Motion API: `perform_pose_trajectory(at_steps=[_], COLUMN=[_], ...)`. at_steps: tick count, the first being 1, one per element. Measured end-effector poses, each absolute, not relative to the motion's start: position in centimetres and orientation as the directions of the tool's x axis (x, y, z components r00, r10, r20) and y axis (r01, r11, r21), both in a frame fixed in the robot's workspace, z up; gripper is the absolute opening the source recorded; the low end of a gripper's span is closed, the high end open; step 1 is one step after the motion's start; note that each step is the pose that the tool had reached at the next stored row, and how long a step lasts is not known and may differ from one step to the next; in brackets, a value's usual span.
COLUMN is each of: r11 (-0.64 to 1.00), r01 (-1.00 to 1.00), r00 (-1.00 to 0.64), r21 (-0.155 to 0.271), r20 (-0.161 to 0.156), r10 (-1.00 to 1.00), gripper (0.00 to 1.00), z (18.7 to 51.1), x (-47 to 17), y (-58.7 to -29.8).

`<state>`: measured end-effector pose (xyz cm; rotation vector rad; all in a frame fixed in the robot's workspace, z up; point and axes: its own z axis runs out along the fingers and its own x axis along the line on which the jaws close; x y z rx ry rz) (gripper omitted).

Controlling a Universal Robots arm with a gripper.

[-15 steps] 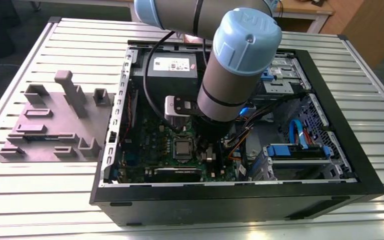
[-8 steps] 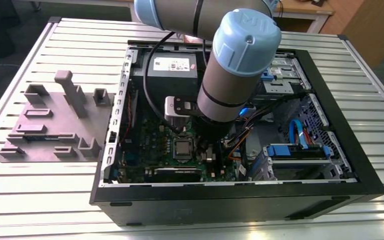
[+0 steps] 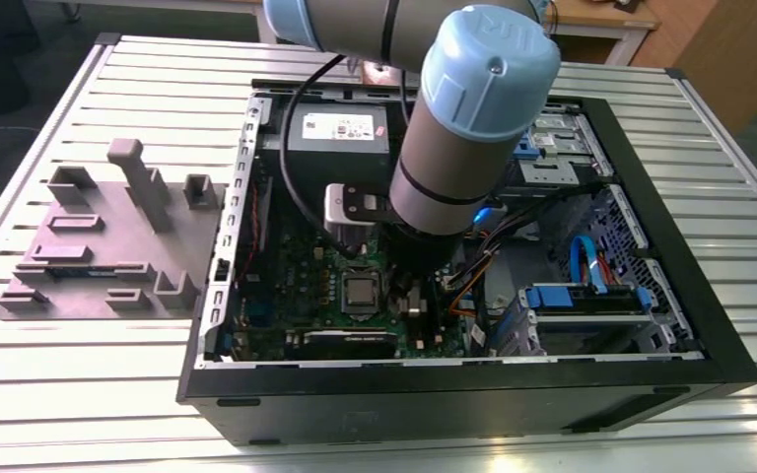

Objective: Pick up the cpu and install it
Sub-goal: 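Install the first cpu locking lever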

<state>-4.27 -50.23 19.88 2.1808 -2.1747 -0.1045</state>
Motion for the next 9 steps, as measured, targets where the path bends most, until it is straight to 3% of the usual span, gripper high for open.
perform_pose_trajectory(at_steps=[9], r11=[-0.003], r01=[-0.996], r00=[0.002], r21=[0.090], r20=[-0.005], r10=[-1.000], gripper=[0.10], z=[22.4], x=[-4.4], y=[-50.2])
